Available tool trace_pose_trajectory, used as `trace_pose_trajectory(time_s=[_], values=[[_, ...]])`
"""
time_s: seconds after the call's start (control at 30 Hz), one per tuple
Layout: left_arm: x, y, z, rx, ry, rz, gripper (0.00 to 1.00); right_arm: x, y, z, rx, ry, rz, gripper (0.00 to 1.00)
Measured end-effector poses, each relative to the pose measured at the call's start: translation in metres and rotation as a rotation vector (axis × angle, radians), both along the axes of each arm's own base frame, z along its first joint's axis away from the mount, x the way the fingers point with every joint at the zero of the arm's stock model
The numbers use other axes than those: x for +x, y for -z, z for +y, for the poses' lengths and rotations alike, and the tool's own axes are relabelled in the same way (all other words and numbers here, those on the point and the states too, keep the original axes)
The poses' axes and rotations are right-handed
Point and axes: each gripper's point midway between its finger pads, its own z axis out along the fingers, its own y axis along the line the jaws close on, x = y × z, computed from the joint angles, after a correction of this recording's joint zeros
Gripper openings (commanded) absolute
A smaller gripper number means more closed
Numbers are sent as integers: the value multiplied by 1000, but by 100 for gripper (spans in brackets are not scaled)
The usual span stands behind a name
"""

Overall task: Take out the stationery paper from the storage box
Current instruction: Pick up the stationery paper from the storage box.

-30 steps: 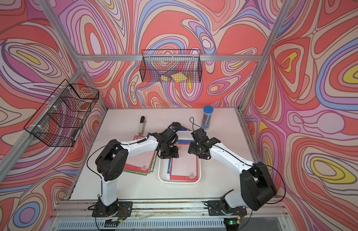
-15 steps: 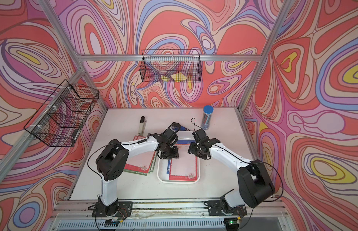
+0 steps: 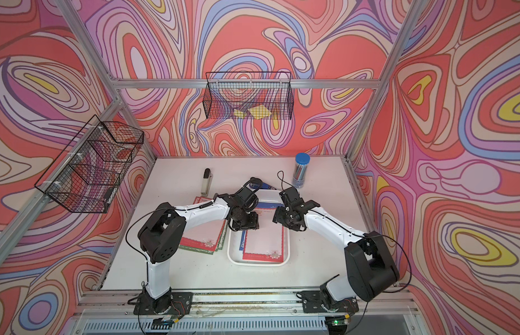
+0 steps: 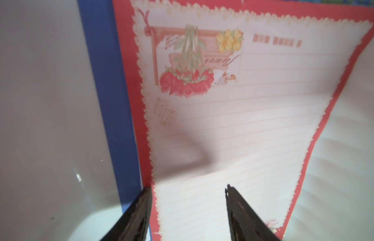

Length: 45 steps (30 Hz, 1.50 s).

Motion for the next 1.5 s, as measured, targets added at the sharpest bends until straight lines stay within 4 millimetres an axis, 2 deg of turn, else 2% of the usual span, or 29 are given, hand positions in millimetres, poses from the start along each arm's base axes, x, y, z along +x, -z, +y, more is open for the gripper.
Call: trace_pose_trajectory(time_s=[0.33,0.67,0.9,1.2,1.5], values=[[4,-1,7,46,-2,-37,60,-1,-3,-2,-12,-4,5,67],[14,-15,8,70,22,-109,62,1,-11,-2,-18,-9,-10,67],[13,-10,19,128,41,-116,62,1,-11,-2,-18,-9,-10,67],[9,4,17,137,56,-76,62,0,-10,-1,-13,-13,-4,67],[6,4,13,108,60,-59,58,0,-10,-1,-12,-14,-4,67]])
